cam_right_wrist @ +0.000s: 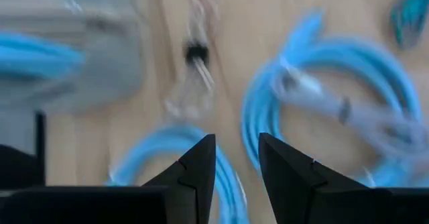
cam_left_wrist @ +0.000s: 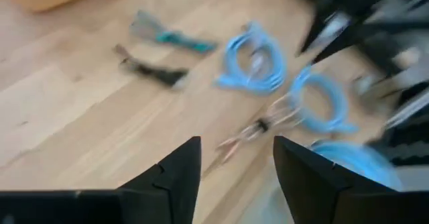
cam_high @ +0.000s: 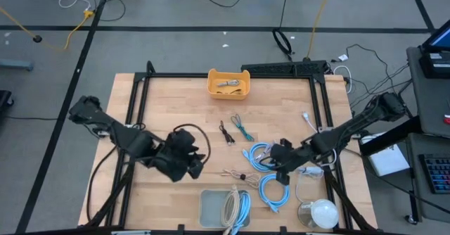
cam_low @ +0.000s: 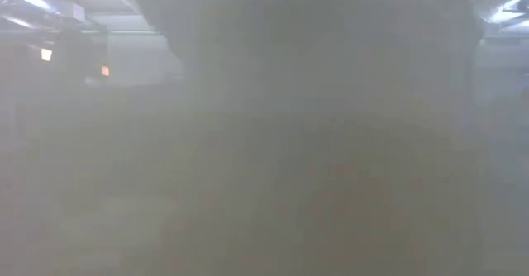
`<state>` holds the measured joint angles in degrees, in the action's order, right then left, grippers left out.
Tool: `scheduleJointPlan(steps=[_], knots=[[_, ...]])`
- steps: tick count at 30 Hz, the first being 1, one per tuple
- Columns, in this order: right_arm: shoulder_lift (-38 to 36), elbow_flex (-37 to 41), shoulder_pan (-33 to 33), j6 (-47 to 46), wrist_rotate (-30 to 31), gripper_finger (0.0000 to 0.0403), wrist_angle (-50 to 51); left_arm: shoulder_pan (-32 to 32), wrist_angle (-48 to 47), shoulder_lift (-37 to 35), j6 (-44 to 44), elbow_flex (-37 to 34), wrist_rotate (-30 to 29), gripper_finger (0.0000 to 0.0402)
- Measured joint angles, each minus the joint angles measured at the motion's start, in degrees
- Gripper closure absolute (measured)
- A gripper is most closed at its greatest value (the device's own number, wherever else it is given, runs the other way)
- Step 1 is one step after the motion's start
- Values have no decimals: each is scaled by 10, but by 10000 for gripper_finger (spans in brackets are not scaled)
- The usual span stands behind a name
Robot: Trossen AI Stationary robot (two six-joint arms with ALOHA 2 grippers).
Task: Sort cables into bins
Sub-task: Put the light blue charger cable into the yellow bin
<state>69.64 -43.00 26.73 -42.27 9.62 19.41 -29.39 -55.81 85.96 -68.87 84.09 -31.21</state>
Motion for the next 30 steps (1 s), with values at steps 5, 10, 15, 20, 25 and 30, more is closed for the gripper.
scheduleJointPlan(steps=[5, 10, 15, 20, 25, 30], knots=[[2, -1, -16, 142, 70, 293, 11, 30, -10, 11, 59, -15, 49, 193], [23, -1, -50, 301, 96, 293, 4, 58, 55, 4, 89, -47, 109, 193], [62, -1, -99, 392, 17, 293, 16, 60, 61, 2, 94, -61, 123, 192], [94, -1, -111, 445, -10, 293, 49, 57, 62, 1, 89, -63, 122, 192], [103, -1, -120, 475, -6, 293, 32, 58, 60, 1, 84, -64, 118, 192], [102, -1, -134, 487, 11, 293, 27, 62, 59, 1, 88, -64, 115, 192]])
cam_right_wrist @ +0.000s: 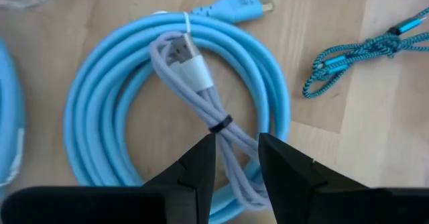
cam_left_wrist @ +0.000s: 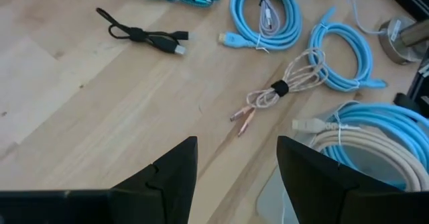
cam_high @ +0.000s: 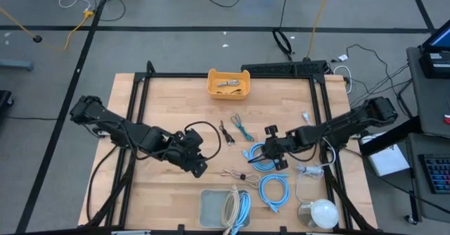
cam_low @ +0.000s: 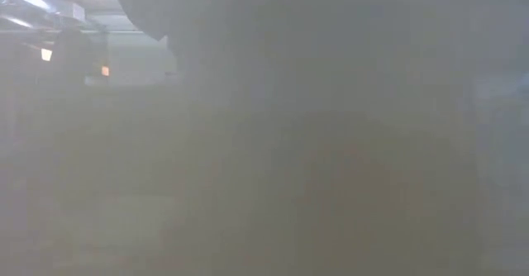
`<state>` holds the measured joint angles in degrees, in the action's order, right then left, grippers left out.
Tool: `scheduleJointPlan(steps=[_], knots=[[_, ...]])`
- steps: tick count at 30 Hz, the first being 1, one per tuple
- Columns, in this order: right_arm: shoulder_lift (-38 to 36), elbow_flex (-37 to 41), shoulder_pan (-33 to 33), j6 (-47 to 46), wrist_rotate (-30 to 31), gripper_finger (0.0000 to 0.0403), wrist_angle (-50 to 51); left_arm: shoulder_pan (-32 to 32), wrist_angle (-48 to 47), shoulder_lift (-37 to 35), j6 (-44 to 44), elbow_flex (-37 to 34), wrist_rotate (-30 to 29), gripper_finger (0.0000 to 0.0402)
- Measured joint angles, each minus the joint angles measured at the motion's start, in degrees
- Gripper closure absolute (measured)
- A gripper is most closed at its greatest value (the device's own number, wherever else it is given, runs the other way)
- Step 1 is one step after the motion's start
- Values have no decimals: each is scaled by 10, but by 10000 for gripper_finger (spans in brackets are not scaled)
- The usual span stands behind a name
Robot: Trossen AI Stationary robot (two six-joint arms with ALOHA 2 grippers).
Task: Sort cables into bins
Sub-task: Put the light blue charger cable into the yellow bin
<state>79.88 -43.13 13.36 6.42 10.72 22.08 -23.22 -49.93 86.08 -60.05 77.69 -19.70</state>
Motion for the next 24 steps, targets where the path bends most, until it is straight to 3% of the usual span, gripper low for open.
scheduleJointPlan(steps=[9, 15, 24], knots=[[39, -1, -6, 22, -14, 293, -13, 15, 0, 0, 13, 0, 0, 192], [82, -1, -6, -12, -34, 298, -51, 15, 0, 0, 11, 0, 2, 192], [58, -14, -11, -71, -34, 384, -46, 14, -2, 0, 11, 0, 3, 192]])
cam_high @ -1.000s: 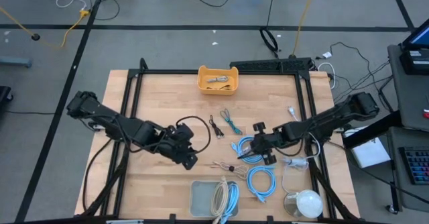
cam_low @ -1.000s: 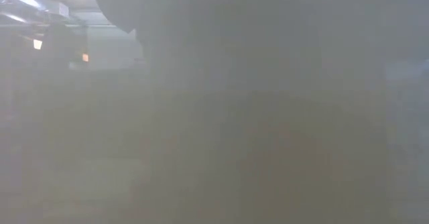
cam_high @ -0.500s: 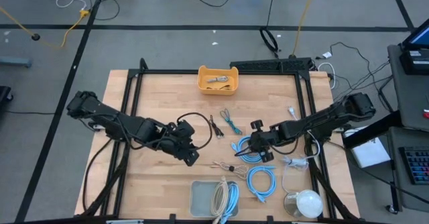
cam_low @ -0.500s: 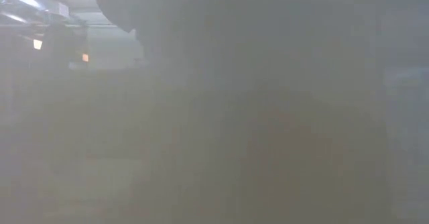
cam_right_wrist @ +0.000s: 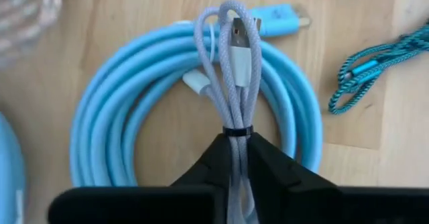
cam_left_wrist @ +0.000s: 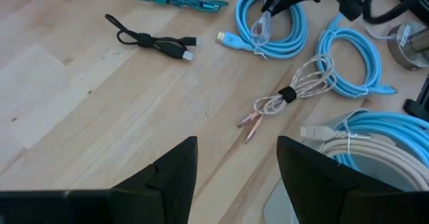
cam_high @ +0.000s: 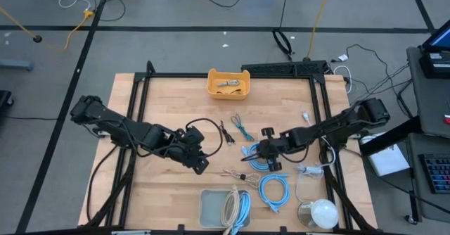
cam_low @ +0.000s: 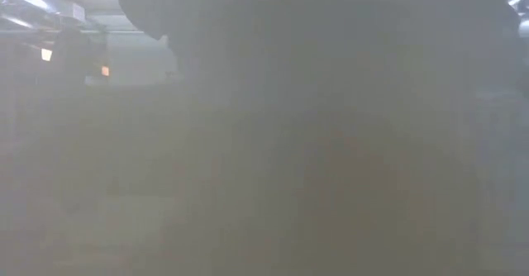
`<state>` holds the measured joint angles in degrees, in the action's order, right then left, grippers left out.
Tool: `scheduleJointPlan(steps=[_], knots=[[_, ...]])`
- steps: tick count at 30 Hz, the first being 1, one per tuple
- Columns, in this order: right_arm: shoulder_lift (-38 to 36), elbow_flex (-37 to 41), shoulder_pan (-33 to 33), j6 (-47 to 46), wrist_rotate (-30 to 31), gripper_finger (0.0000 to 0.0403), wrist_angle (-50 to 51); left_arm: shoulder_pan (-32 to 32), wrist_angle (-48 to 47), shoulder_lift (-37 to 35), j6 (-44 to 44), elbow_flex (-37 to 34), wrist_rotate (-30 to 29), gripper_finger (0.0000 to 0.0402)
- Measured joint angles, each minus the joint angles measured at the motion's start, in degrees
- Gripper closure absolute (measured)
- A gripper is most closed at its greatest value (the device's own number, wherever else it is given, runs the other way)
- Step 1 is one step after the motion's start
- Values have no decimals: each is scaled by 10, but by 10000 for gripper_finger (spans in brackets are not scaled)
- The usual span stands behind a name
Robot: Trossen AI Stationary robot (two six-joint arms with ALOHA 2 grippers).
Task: Sort cables into bins
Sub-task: Put the light blue charger cable into the yellow bin
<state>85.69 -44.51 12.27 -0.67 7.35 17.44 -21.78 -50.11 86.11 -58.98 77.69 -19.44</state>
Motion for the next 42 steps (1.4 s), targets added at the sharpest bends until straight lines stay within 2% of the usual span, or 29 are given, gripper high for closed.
scheduleJointPlan(steps=[3, 8, 12, 18, 22, 27, 31, 37, 42], knots=[[-16, -19, 1, -32, 12, 383, 14, 0, -3, 0, 0, 0, 1, 192], [-56, -80, 0, -82, 77, 372, 40, -2, -8, 0, -3, 0, 1, 192], [-76, -157, -19, -58, 106, 384, 44, -5, -5, 0, -4, 0, -1, 192], [-62, -281, -99, 40, 119, 384, 81, -5, 7, 0, -7, 0, -3, 193], [-36, -320, -191, 95, 134, 384, 83, -6, 7, 0, -19, 0, -7, 193], [6, -322, -329, 77, 75, 384, 81, -14, 7, 0, -45, 0, -21, 193], [38, -321, -401, 94, 7, 384, 68, -22, 7, 0, -64, 0, -27, 193], [88, -322, -434, 159, -31, 384, 62, -27, 3, 0, -84, 0, -29, 193], [134, -323, -415, 196, -46, 384, 63, -26, 2, 0, -89, 0, -30, 192]])
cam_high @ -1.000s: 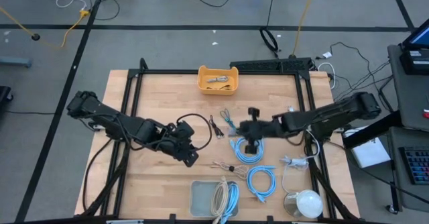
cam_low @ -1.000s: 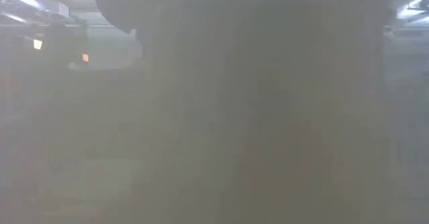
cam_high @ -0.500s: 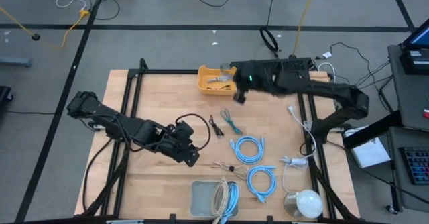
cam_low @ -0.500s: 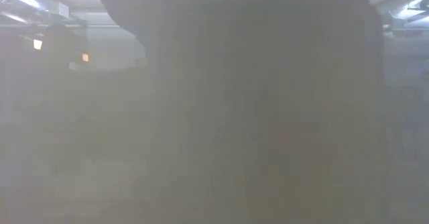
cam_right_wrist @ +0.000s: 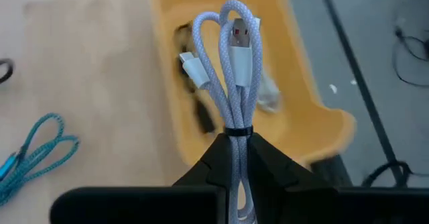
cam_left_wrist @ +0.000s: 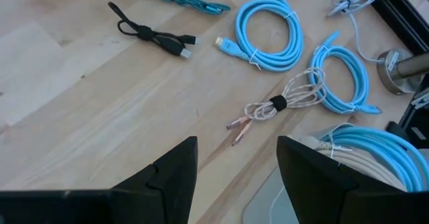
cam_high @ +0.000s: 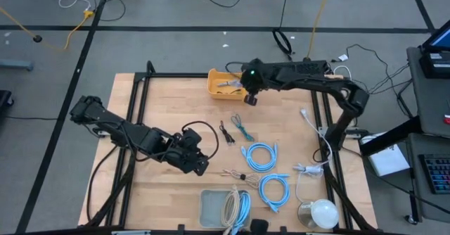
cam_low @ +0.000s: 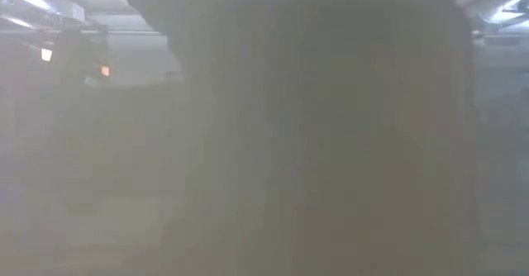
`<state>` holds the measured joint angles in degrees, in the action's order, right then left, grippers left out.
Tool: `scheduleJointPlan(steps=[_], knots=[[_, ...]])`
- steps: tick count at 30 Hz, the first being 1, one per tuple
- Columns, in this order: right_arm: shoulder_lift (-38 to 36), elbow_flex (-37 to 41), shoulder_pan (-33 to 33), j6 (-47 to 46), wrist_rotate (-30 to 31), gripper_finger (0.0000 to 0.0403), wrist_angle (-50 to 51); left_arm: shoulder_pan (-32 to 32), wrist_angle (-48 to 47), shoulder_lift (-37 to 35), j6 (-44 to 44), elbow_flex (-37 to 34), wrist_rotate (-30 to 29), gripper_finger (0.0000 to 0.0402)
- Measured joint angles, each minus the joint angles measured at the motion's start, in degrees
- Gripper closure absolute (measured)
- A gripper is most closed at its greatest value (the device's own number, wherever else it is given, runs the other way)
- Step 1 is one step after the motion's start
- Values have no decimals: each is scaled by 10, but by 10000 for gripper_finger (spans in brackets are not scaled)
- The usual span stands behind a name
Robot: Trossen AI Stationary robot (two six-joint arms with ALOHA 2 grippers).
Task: Sort cables into bins
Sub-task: Put the light blue charger cable into the yellow bin
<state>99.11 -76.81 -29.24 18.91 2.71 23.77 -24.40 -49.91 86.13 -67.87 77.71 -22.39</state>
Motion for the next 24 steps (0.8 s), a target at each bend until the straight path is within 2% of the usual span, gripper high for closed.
scheduleJointPlan(steps=[6, 11, 24], knots=[[49, -66, 36, 47, 1, 384, -6, 0, 0, 0, -9, 0, -1, 192], [84, -108, 41, 60, 2, 384, 3, 0, -1, 0, -24, 0, -2, 192], [87, -111, 7, 49, -1, 384, 6, -19, 0, 0, -53, 0, -18, 193]])
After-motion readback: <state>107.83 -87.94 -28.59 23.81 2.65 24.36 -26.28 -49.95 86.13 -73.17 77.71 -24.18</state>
